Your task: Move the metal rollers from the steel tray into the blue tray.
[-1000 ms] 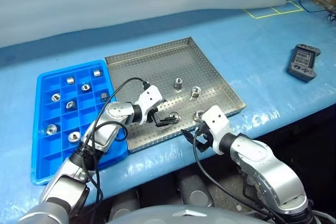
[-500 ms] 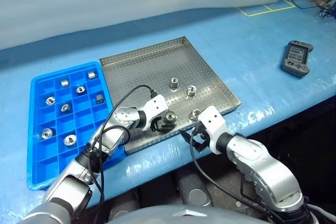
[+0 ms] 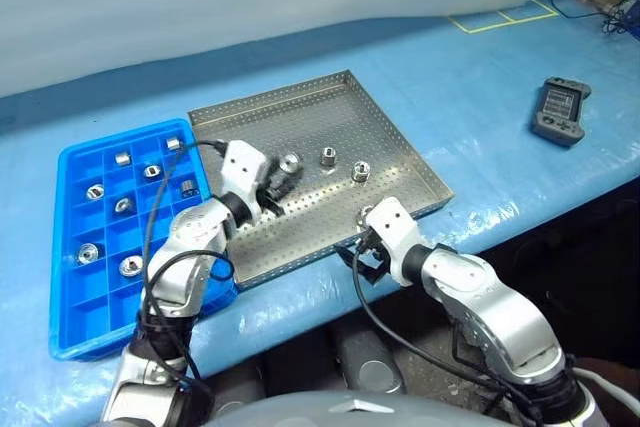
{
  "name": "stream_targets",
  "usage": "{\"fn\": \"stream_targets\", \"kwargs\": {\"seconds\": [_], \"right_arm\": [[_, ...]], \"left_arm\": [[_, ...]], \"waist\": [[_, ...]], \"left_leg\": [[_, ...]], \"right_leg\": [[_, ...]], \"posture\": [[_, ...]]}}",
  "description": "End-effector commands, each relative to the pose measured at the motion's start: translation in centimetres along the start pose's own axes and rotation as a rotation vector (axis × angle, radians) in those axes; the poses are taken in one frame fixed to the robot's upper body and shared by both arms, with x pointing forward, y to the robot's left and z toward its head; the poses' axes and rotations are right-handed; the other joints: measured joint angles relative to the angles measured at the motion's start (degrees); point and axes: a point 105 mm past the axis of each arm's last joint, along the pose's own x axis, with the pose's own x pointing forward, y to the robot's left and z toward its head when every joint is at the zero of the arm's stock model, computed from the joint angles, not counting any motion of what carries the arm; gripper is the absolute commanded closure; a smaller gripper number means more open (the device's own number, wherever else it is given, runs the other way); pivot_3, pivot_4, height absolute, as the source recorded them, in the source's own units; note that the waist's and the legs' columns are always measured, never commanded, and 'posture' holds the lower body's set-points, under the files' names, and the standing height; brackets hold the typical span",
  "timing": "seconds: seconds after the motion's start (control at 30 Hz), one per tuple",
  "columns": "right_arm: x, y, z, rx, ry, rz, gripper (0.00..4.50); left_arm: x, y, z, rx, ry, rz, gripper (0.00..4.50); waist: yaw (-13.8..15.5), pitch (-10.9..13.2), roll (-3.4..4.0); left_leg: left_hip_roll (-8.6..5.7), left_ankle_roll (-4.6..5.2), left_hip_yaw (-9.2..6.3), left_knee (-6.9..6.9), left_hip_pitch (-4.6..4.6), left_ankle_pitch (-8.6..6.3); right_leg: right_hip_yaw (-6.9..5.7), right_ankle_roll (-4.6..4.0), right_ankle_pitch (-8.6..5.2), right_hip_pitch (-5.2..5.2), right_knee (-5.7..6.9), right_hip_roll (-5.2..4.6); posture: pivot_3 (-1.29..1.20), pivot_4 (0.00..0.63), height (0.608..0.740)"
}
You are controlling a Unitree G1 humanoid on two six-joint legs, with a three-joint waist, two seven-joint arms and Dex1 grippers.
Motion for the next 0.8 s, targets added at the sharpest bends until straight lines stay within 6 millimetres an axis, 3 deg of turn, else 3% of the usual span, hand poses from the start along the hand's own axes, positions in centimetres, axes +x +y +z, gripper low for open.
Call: {"fn": "stream_targets", "kwargs": {"seconds": [0.03, 0.23, 0.5, 0.63, 0.8], "right_arm": [[1.1, 1.3, 2.8, -0.032, -0.115, 0.072, 0.00], [2.3, 2.2, 5.6, -0.088, -0.236, 0.158, 0.00], [2.1, 4.3, 6.2, -0.159, -0.276, 0.368, 0.00], [2.3, 4.5, 6.4, -0.165, -0.283, 0.387, 0.00], [2.4, 4.6, 6.5, -0.172, -0.288, 0.395, 0.00]], "left_arm": [[-3.2, 4.2, 1.7, 0.036, -0.081, 0.306, 2.85], [-8.3, 6.5, 0.3, 0.111, -0.023, 0.576, 2.85], [-13.4, 6.6, -1.4, 0.096, 0.051, 0.797, 2.85], [-16.1, 6.8, -3.0, 0.076, 0.123, 0.928, 2.85], [-17.5, 6.0, -4.6, 0.033, 0.205, 0.980, 2.85]], "waist": [[0.4, 0.0, -0.01], [4.2, 0.0, -0.05], [12.0, 0.0, -0.07], [13.2, 0.0, -0.07], [13.7, 0.0, -0.06]], "left_leg": [[0.04, 0.00, -0.01, 0.00, 0.03, 0.00], [0.23, 0.02, -0.15, -0.15, 0.44, 0.01], [-0.06, -0.33, -0.32, -0.24, 0.23, -0.19], [-0.09, -0.35, -0.38, -0.15, 0.03, -0.34], [-0.06, -0.36, -0.54, -0.14, -0.05, -0.34]], "right_leg": [[0.05, 0.00, 0.00, 0.00, 0.01, 0.09], [0.18, -0.04, 0.00, -0.05, 0.06, 0.46], [0.18, -0.29, -0.15, -0.03, -0.18, 0.24], [0.12, -0.26, -0.17, -0.09, -0.37, 0.20], [-0.09, -0.34, -0.25, -0.12, -0.34, 0.21]], "posture": [[-0.08, 0.150, 0.740], [0.01, 0.150, 0.740], [0.10, 0.150, 0.740], [0.11, 0.150, 0.740], [0.11, 0.150, 0.740]]}}
